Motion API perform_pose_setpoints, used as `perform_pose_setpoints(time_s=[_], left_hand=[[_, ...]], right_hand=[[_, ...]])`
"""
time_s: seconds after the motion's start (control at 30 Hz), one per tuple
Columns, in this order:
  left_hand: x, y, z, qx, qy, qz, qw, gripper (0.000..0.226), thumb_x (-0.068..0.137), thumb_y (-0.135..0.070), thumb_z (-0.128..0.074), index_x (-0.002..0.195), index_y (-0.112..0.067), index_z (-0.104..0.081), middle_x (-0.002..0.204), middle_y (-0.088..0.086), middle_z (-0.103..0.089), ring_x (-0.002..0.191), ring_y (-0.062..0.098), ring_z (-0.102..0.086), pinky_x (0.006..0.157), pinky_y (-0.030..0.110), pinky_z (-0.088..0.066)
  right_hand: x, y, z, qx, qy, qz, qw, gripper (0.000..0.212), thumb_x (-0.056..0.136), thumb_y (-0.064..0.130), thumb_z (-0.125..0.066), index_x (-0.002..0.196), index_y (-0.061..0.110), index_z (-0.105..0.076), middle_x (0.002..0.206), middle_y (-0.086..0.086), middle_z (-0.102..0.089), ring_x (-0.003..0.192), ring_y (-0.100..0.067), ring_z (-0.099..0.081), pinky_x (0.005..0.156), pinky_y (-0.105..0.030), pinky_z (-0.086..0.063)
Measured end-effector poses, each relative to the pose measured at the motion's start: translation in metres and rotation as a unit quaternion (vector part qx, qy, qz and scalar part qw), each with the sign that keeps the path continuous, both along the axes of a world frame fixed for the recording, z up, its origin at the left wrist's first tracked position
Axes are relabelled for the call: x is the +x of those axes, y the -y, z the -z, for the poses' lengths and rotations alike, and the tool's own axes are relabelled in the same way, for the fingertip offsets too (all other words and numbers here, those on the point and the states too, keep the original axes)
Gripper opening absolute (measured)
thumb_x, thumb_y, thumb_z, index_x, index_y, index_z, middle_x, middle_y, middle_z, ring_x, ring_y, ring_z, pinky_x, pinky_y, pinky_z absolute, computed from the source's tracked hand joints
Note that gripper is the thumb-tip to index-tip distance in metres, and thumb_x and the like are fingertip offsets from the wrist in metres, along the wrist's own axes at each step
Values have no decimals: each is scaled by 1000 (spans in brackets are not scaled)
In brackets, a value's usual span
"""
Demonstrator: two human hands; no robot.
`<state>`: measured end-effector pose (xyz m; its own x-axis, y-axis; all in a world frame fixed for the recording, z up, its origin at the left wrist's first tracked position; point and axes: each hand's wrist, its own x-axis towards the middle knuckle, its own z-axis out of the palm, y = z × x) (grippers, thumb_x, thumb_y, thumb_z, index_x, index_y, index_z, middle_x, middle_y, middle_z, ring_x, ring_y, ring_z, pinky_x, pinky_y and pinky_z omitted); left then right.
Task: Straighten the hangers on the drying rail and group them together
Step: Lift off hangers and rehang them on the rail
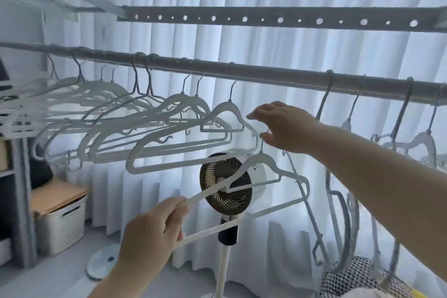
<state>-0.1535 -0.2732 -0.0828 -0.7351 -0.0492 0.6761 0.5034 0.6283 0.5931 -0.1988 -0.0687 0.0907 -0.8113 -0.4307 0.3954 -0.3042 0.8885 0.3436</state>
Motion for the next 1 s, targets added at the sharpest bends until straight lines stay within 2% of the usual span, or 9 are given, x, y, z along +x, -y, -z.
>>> perform_pose_setpoints(time_s=[0.1, 0.17, 0.33, 0.47, 0.57, 0.67, 0.77, 0.83, 1.0], left_hand=[[22, 11, 8, 17, -6, 12, 1000, 22, 79, -46, -51, 75, -32, -67, 38, -23, -51, 49, 9, -62, 50, 18, -44], [33, 20, 12, 33, -11, 20, 999, 25, 76, -61, -43, 72, -44, -60, 41, -24, -54, 53, 8, -63, 52, 17, -45], [55, 51, 21, 65, 7, -6, 998, 10, 80, -31, -57, 77, -32, -67, 39, -20, -55, 51, 7, -63, 51, 17, -45], [79, 82, 12, 56, -7, -6, 998, 10, 73, -42, -59, 68, -37, -65, 39, -19, -55, 39, 2, -54, 43, 7, -39], [87, 112, 13, 72, 5, -77, 994, 8, 71, -39, -71, 68, -32, -70, 54, -11, -65, 57, 8, -60, 52, 16, -42], [95, 138, 18, 27, 28, -209, 977, 18, 77, -16, -69, 94, -13, -70, 95, 7, -67, 91, 24, -60, 70, 30, -45], [108, 157, 27, -16, 47, -242, 969, 35, 75, -7, -69, 107, 2, -62, 120, 26, -55, 113, 43, -48, 90, 49, -41], [117, 161, 33, -17, 70, -220, 973, 39, 77, -12, -67, 113, -1, -59, 126, 24, -51, 118, 40, -44, 95, 48, -37], [133, 139, 39, 12, 154, -67, 986, 63, 82, -43, -55, 136, -15, -35, 145, 2, -30, 133, 17, -25, 107, 26, -19]], right_hand=[[4, 9, 3, -35, 52, -2, 998, 38, 90, 21, -49, 128, 23, -48, 133, 2, -53, 118, -19, -51, 92, -31, -42], [9, 15, 5, -65, 75, -22, 995, 26, 89, 21, -53, 113, 19, -61, 115, 2, -64, 97, -17, -57, 82, -26, -42], [27, 25, 13, -135, 163, -17, 977, 20, 83, 20, -61, 100, 11, -68, 90, 2, -61, 83, -16, -54, 75, -25, -39], [38, 36, 19, -144, 173, -5, 974, 20, 86, 16, -55, 90, 5, -72, 82, -5, -73, 63, -5, -62, 60, -18, -49], [49, 59, 28, -195, 205, -11, 959, 21, 86, 17, -56, 78, 6, -71, 77, -6, -73, 51, -2, -59, 42, -10, -44], [63, 93, 39, -230, 251, -22, 940, 28, 86, 19, -55, 60, 17, -64, 62, -1, -72, 48, -11, -63, 42, -13, -48], [83, 128, 52, -256, 289, -27, 922, 32, 88, 20, -53, 57, 17, -59, 35, 11, -60, 34, -4, -58, 46, -17, -52], [97, 151, 61, -298, 298, -45, 906, 31, 89, 21, -52, 60, 16, -60, 35, 11, -61, 35, -7, -59, 51, -26, -56], [122, 199, 78, -458, 336, -78, 820, 32, 93, 13, -44, 63, 5, -55, 32, 3, -58, 28, -9, -56, 33, -18, -49]])
